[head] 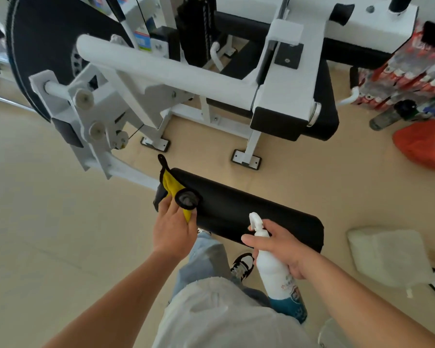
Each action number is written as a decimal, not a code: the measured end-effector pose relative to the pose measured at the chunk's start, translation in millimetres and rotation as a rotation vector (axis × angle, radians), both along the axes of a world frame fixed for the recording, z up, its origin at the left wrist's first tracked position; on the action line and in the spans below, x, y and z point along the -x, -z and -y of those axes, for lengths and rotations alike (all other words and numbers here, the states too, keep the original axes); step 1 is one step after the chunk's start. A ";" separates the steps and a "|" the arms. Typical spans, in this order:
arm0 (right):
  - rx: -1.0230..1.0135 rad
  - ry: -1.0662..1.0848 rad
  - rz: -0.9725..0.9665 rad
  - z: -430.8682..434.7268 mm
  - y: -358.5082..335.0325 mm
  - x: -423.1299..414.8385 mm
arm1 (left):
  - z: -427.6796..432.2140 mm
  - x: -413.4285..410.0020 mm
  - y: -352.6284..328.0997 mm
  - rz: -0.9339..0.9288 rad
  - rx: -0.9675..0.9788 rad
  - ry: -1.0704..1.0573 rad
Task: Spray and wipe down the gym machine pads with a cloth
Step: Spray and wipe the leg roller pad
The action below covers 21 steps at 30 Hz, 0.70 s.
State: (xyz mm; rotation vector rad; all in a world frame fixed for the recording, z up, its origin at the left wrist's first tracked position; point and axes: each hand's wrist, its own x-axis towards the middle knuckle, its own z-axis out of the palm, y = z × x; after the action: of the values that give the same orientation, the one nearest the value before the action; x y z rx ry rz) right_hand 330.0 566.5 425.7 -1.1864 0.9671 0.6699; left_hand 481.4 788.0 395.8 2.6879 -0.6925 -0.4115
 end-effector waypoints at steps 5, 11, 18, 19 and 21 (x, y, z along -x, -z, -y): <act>0.011 0.011 -0.018 -3.7 2.3 -3.5 | -8.6 -1.6 5.7 -0.025 0.026 0.000; 0.032 0.054 0.005 -3.7 2.0 1.8 | 8.7 1.8 17.7 -0.026 -0.145 0.031; 0.027 0.207 0.021 15.3 -7.2 25.7 | 85.8 84.3 21.5 -0.001 -0.185 0.883; 0.036 0.207 0.015 18.8 -8.3 28.7 | 87.7 78.1 19.5 0.019 -0.209 0.943; 0.046 0.195 0.005 25.6 -8.8 33.7 | 79.0 54.2 20.8 0.100 -0.224 0.868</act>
State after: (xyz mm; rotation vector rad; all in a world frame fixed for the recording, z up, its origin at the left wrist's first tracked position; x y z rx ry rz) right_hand 296.4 540.8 434.5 -1.1157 1.0833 0.4916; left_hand 427.2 709.0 375.0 2.4667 -1.9396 -0.5769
